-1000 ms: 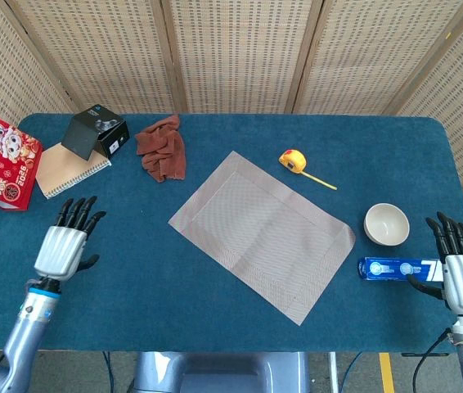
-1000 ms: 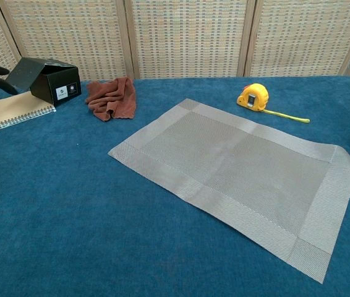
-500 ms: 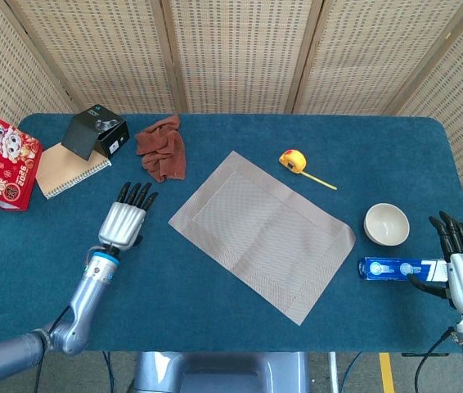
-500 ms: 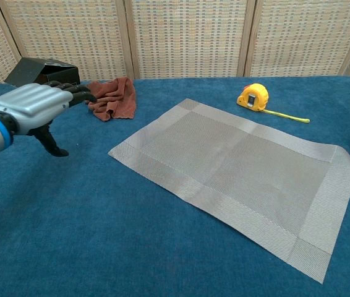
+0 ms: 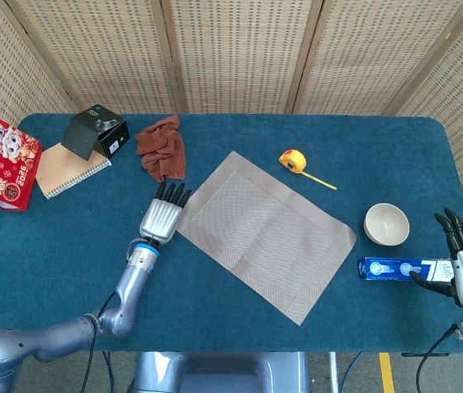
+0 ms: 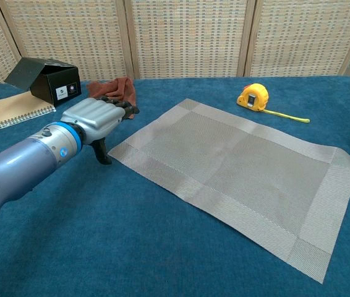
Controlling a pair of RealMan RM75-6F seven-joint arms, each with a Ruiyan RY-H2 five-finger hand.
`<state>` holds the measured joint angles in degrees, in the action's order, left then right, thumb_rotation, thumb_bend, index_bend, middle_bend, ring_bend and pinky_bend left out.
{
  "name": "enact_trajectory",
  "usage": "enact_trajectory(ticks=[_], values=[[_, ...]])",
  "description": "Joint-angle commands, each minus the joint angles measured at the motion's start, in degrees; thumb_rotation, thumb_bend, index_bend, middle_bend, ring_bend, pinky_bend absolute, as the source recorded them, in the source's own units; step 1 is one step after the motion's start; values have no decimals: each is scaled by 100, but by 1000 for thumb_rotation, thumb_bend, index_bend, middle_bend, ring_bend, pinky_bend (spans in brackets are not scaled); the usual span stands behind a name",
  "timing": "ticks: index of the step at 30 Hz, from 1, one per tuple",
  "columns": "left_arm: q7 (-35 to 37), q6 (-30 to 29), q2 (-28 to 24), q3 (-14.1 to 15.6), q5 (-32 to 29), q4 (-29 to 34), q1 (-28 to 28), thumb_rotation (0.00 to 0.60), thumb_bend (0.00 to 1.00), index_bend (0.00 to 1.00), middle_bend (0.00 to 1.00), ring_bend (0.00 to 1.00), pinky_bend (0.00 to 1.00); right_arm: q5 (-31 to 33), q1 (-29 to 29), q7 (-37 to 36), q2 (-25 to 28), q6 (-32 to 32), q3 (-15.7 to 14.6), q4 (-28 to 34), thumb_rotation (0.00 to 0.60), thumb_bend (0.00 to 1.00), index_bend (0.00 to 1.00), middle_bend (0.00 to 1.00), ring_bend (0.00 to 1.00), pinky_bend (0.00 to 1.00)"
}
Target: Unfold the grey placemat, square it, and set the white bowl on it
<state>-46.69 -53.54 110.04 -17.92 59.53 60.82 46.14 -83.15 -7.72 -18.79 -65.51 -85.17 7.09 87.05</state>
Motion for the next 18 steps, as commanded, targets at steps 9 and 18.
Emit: enact_trajectory(ticks=[9,18], values=[[-310,21,431,47,-257,-552,430,600,174,38,0,0,0,15,33,-244,80,-12,78,43,600,84,94,0,0,0],[-246,-77,578,183,-172,-817,496,600,427,98,0,0,0,3,41,-329,93,4,96,50,600,84,97,0,0,0]])
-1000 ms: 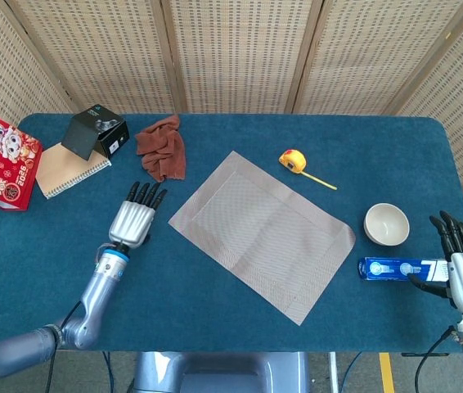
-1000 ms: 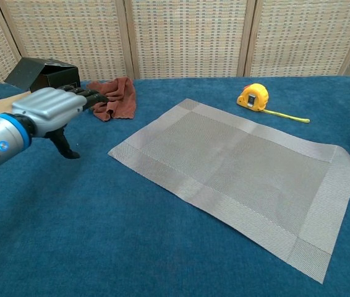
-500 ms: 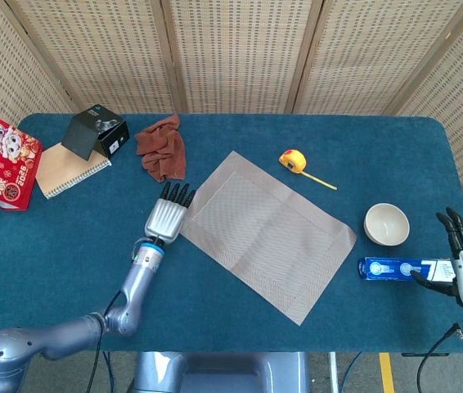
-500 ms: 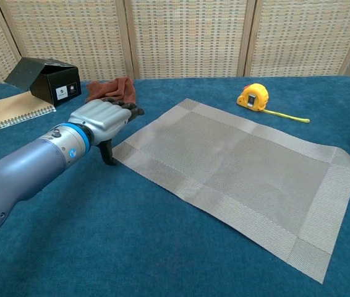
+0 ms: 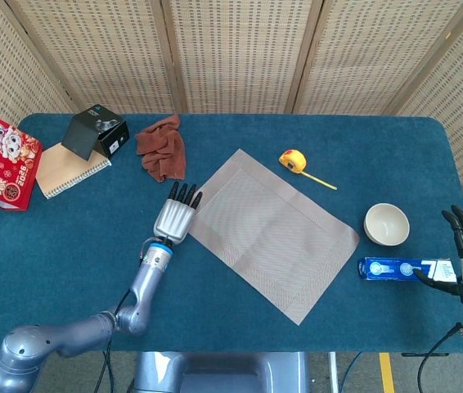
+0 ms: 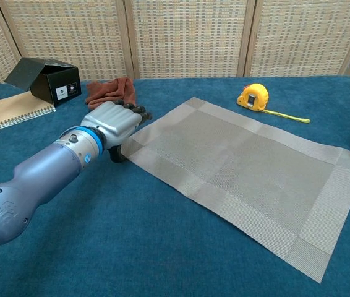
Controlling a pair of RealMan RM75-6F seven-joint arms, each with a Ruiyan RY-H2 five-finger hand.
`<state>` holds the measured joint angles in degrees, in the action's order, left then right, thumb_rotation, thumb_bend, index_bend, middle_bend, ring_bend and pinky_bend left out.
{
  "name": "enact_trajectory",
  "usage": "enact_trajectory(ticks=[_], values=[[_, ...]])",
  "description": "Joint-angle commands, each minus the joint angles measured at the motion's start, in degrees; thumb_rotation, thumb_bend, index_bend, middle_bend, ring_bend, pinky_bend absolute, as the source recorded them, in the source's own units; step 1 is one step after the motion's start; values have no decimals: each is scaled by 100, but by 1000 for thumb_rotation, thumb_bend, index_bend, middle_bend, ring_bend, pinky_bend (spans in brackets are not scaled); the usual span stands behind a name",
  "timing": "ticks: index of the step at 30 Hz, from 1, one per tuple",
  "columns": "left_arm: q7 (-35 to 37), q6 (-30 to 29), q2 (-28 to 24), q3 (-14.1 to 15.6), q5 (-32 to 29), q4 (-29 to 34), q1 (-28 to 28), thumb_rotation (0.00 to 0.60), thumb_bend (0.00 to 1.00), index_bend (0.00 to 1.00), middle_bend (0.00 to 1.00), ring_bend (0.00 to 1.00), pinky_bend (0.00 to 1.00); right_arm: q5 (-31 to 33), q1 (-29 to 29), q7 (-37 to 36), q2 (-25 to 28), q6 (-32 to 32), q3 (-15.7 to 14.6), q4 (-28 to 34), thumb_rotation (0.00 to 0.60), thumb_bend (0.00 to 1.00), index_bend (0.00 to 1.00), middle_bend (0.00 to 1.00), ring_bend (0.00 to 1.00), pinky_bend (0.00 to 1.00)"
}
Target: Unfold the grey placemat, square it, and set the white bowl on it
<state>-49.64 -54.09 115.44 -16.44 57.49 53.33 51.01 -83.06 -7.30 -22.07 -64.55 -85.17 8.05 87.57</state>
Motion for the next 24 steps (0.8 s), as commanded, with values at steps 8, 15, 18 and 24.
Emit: enact_trajectory(ticks=[8,15,18,24], values=[[153,8,196,110,35,-390,28,600,495,142,0,0,0,-33,8,-107,30,27,-4,56,600,84,100,0,0,0],[289,-32,281,158,126,-555,36,600,494,256,0,0,0,-44,12,-192,63,52,1,81,600,83,102,0,0,0],[312,-50,319,164,150,-617,43,600,493,266,0,0,0,-51,14,-211,70,60,-3,91,600,83,103,0,0,0],[362,-110,410,146,200,-747,67,600,492,297,0,0,0,-66,18,-272,92,71,-3,115,600,82,104,0,0,0]])
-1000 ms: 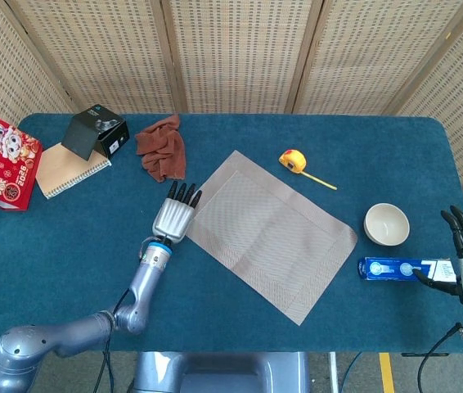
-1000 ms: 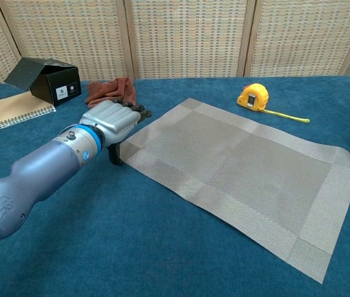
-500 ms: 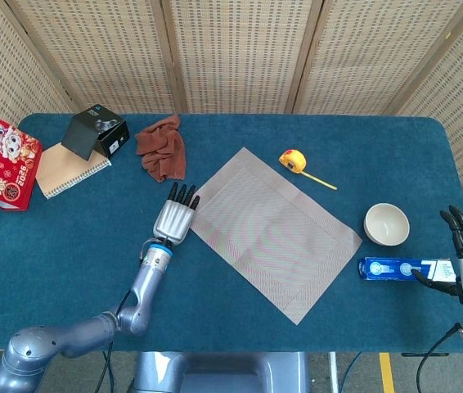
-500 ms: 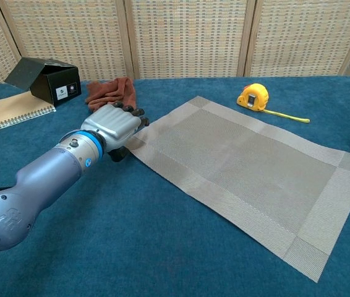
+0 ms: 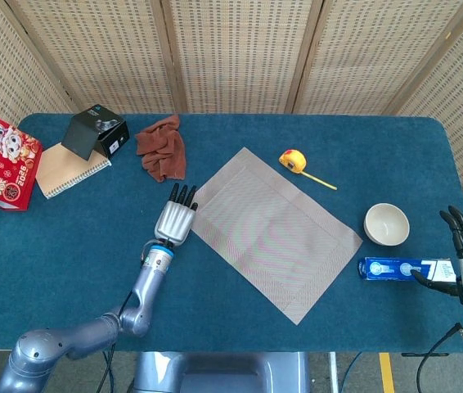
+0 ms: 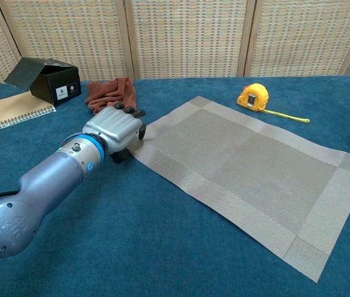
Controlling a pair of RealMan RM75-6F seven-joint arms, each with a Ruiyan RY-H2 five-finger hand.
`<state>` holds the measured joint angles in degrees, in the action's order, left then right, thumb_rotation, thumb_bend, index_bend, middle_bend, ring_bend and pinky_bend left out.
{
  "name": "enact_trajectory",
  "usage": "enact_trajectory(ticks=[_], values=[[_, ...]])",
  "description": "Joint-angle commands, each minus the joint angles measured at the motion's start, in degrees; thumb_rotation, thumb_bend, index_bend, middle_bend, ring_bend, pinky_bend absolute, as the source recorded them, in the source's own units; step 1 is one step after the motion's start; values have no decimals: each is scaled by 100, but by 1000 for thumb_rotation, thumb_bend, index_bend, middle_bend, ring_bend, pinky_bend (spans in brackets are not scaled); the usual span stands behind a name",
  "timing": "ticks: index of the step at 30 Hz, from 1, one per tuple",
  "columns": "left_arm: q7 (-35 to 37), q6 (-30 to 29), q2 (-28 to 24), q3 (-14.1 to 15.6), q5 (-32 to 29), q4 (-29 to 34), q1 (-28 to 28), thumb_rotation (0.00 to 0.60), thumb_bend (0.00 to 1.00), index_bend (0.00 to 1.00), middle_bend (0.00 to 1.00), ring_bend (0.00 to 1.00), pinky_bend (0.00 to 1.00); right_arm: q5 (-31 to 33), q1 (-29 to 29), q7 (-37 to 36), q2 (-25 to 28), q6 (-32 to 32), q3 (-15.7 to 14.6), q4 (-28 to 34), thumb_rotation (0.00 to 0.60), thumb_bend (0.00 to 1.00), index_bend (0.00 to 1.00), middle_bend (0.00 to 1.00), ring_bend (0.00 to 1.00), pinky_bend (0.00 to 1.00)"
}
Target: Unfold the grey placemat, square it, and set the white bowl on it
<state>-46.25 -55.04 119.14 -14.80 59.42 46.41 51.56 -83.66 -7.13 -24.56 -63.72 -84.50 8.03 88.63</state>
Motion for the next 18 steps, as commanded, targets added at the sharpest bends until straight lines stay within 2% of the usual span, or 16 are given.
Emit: enact_trajectory(ticks=[1,8,18], values=[[21,-8,60,-30,-2,-89,20,600,492,307,0,0,0,-10,2,-45,15,7,-2,17,600,82,104,0,0,0],[33,-34,220,-60,21,-315,65,600,493,453,0,0,0,-16,-2,-106,34,39,-5,30,600,81,108,0,0,0],[216,-106,506,-128,128,-826,135,600,493,581,0,0,0,-55,-5,-184,52,56,-20,42,600,80,112,0,0,0]])
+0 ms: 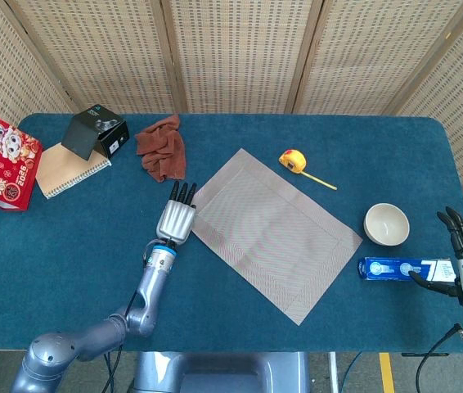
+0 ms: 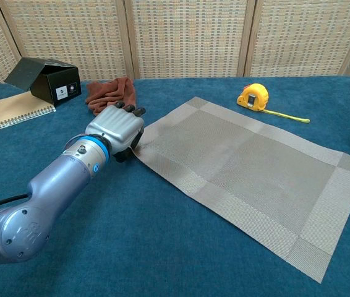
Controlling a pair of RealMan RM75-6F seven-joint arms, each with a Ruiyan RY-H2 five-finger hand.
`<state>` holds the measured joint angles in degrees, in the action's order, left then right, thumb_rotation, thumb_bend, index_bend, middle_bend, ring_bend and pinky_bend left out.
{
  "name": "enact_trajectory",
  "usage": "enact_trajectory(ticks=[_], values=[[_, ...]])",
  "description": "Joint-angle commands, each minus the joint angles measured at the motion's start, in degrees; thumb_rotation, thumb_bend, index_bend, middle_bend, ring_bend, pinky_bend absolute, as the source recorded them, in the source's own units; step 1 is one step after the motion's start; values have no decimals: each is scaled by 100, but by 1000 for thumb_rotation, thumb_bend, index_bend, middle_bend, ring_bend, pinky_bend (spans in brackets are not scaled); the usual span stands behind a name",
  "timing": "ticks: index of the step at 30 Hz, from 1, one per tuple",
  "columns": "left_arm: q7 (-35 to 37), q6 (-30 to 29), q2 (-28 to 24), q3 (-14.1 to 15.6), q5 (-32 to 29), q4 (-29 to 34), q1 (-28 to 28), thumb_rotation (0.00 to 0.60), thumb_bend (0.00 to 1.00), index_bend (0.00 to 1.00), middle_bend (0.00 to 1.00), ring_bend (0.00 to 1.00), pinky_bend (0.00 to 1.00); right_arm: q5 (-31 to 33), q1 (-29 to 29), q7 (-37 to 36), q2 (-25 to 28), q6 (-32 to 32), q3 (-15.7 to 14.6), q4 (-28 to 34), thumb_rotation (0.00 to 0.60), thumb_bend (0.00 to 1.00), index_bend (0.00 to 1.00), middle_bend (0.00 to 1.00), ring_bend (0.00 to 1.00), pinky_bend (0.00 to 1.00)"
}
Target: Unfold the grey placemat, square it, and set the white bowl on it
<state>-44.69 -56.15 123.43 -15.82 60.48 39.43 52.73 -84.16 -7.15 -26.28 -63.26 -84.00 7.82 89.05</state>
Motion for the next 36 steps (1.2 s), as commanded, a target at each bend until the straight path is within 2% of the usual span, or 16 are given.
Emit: enact_trajectory(ticks=[1,8,12,17,20,26,31,36], values=[[84,13,100,-32,27,-168,18,600,493,596,0,0,0,-7,-5,-17,6,8,1,-2,600,80,113,0,0,0],[267,-45,146,-10,166,-306,-22,600,493,711,0,0,0,-10,-13,-33,-2,30,-4,-8,600,80,115,0,0,0],[339,-123,75,32,276,-210,-76,600,493,719,0,0,0,-19,-12,-30,0,26,-8,2,600,80,114,0,0,0],[390,-322,-169,143,440,238,-258,600,493,724,0,0,0,-63,-3,-14,17,-5,-20,39,600,80,115,0,0,0],[266,-480,-434,261,507,743,-456,600,493,725,0,0,0,-107,6,18,26,-39,-35,68,600,79,115,0,0,0],[-160,-744,-1193,620,564,2160,-933,600,492,729,0,0,0,-140,22,73,35,-85,-46,117,600,80,115,0,0,0],[-452,-912,-1997,1158,650,3532,-1386,600,492,742,0,0,0,-162,34,168,30,-117,-59,160,600,80,115,0,0,0],[-481,-1081,-2486,1604,848,4277,-1690,600,493,743,0,0,0,-190,46,264,14,-149,-76,201,600,80,115,0,0,0]])
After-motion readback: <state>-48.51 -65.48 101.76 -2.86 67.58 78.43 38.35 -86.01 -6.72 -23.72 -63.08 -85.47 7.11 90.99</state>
